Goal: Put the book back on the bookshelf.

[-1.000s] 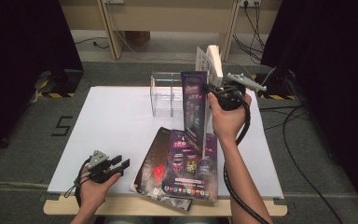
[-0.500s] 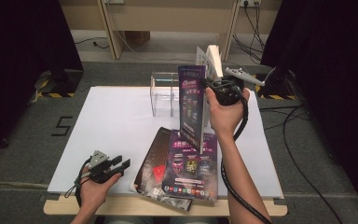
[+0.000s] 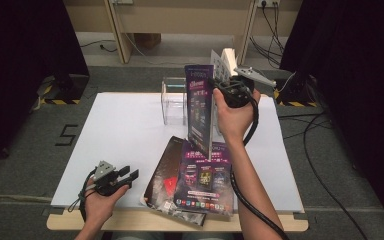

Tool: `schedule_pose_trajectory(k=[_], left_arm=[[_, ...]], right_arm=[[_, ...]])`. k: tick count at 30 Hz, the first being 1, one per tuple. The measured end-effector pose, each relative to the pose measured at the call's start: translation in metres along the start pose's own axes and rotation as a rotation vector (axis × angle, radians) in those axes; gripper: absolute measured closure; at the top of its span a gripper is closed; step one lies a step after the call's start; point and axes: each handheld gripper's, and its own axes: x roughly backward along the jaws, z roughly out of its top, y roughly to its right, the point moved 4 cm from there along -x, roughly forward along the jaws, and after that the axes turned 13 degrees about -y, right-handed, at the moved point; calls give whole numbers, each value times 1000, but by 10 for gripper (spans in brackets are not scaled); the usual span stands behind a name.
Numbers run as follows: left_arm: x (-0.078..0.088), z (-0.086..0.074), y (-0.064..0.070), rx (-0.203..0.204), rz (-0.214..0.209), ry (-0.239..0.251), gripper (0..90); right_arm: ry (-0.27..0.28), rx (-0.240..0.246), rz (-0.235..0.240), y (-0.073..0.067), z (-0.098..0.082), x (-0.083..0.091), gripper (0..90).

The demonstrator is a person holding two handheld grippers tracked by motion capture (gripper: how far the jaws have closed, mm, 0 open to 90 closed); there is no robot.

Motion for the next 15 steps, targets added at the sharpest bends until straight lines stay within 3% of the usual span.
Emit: schedule_pose_trajectory(k=[15], left_arm=[[-1,-1,0,0,0,-4,559]], right_arm=[[28,-6,-24,2,8,-8,836]])
